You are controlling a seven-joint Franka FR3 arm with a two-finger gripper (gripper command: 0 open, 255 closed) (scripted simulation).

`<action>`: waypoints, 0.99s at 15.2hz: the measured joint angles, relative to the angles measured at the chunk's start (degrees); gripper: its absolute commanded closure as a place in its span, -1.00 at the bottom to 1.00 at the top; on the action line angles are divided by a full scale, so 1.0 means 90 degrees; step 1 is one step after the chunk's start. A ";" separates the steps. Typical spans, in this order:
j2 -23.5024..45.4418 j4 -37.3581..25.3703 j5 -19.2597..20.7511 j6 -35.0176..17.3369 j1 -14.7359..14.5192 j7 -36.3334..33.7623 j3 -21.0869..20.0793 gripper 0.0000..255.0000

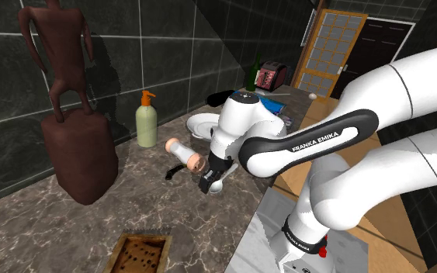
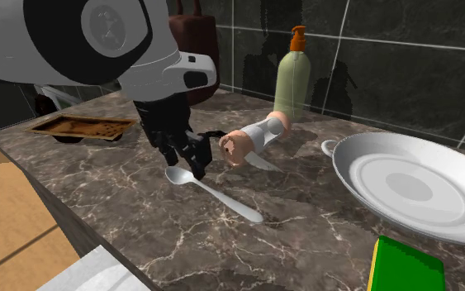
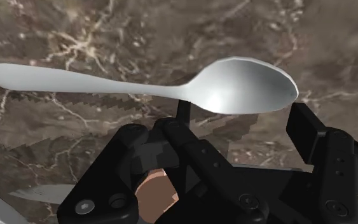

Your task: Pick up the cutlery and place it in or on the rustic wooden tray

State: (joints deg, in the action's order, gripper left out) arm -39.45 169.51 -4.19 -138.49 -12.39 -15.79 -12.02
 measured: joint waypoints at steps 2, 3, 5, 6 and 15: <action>-0.0150 -0.0086 0.0002 0.0237 -0.0011 0.0014 0.0025 1.00; -0.0230 -0.0141 0.0000 0.0370 -0.0023 0.0012 0.0032 1.00; -0.0344 -0.0243 0.0011 0.0586 -0.0020 0.0034 0.0062 1.00; -0.0412 -0.0308 0.0011 0.0718 -0.0028 0.0031 0.0069 1.00; -0.0820 -0.0871 0.0072 0.1688 -0.0006 0.0111 0.0193 1.00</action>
State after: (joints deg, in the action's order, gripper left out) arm -46.83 161.67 -3.55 -123.30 -12.44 -14.79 -10.28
